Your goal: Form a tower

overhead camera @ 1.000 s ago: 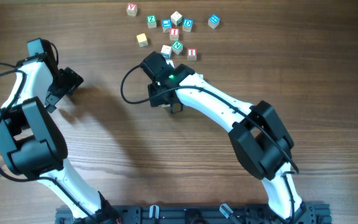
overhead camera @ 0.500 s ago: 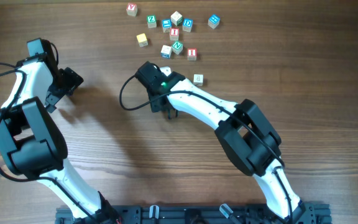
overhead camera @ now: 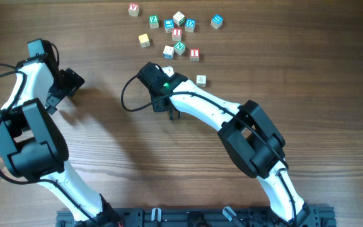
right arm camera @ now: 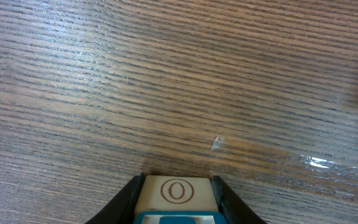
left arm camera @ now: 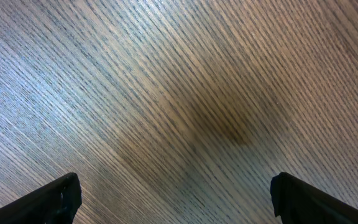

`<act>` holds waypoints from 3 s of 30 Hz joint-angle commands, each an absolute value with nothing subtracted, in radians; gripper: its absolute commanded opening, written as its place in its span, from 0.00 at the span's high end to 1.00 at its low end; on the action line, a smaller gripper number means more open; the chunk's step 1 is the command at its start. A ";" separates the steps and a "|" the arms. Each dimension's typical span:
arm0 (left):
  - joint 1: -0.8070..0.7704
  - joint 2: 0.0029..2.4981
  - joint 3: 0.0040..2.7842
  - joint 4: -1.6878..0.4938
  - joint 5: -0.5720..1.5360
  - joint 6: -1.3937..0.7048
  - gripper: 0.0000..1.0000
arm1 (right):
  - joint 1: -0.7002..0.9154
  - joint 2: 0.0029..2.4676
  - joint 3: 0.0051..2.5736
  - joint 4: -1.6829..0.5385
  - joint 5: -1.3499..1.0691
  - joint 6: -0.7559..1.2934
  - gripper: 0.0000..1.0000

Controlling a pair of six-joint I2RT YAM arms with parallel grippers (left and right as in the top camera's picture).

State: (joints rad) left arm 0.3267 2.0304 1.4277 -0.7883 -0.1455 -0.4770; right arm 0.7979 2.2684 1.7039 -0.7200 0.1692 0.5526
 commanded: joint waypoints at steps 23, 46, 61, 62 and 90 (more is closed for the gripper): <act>0.330 2.031 1.423 -0.789 -0.155 -0.479 0.00 | 0.784 2.240 1.698 -0.834 0.043 0.609 0.61; 0.330 2.031 1.423 -0.788 -0.155 -0.479 0.00 | 0.656 2.221 2.004 -0.900 0.165 0.537 0.13; 0.330 2.031 1.423 -0.788 -0.155 -0.479 0.00 | 0.479 2.226 1.760 -0.826 0.083 0.505 0.19; 0.330 2.031 1.423 -0.788 -0.155 -0.479 0.00 | 0.480 2.228 1.743 -0.798 0.048 0.467 0.21; 0.330 2.031 1.423 -0.788 -0.155 -0.479 0.00 | 0.481 2.228 1.706 -0.727 0.069 0.395 0.70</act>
State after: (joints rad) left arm 0.3267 2.0304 1.4277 -0.7883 -0.1455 -0.4770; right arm 0.4782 2.2436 1.7096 -0.7208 0.0532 0.3950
